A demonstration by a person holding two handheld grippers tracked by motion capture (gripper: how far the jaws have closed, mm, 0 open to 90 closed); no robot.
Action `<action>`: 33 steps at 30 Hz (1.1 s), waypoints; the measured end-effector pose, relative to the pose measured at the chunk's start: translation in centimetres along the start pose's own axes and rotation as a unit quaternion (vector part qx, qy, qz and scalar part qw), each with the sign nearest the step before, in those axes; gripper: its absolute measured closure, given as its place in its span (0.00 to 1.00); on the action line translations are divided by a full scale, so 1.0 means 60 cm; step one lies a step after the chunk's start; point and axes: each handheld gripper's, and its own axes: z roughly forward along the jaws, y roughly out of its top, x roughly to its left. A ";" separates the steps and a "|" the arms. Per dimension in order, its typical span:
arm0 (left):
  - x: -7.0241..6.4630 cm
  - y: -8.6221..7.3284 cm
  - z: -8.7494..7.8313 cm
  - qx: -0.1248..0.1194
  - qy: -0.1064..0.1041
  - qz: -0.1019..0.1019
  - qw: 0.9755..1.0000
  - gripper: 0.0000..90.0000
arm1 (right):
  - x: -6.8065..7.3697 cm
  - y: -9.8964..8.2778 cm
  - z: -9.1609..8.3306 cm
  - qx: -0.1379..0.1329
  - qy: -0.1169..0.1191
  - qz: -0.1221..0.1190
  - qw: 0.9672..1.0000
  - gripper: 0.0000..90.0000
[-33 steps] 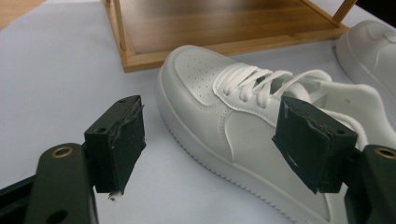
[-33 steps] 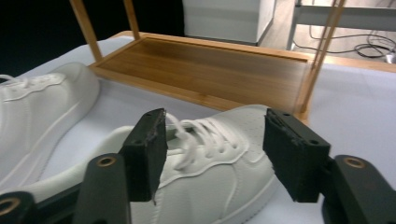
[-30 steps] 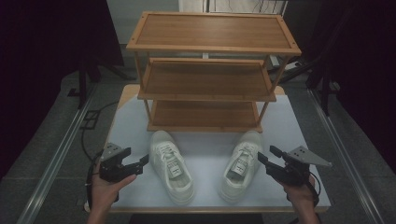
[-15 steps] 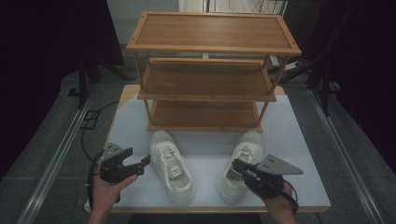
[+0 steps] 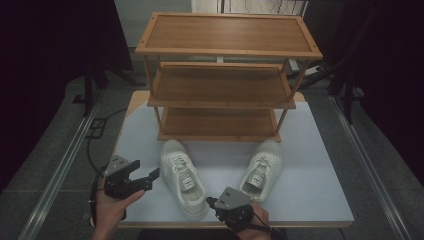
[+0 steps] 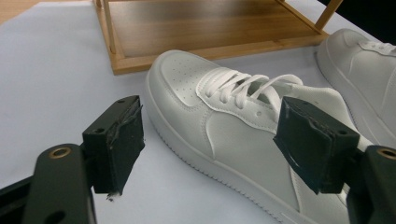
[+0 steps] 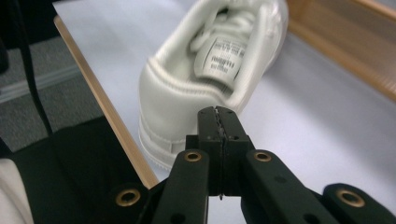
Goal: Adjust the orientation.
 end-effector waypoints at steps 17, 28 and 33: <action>0.011 -0.001 0.022 0.015 -0.015 -0.002 1.000 0.26 | 0.027 -0.010 0.038 0.020 0.021 0.014 0.999 1.00; 0.018 0.008 0.002 0.003 -0.018 -0.007 1.000 0.26 | 0.082 0.019 0.093 -0.014 0.067 0.008 0.998 1.00; 0.021 0.009 0.008 0.011 -0.023 -0.010 1.000 0.26 | 0.096 0.026 0.112 -0.028 0.080 0.002 0.996 1.00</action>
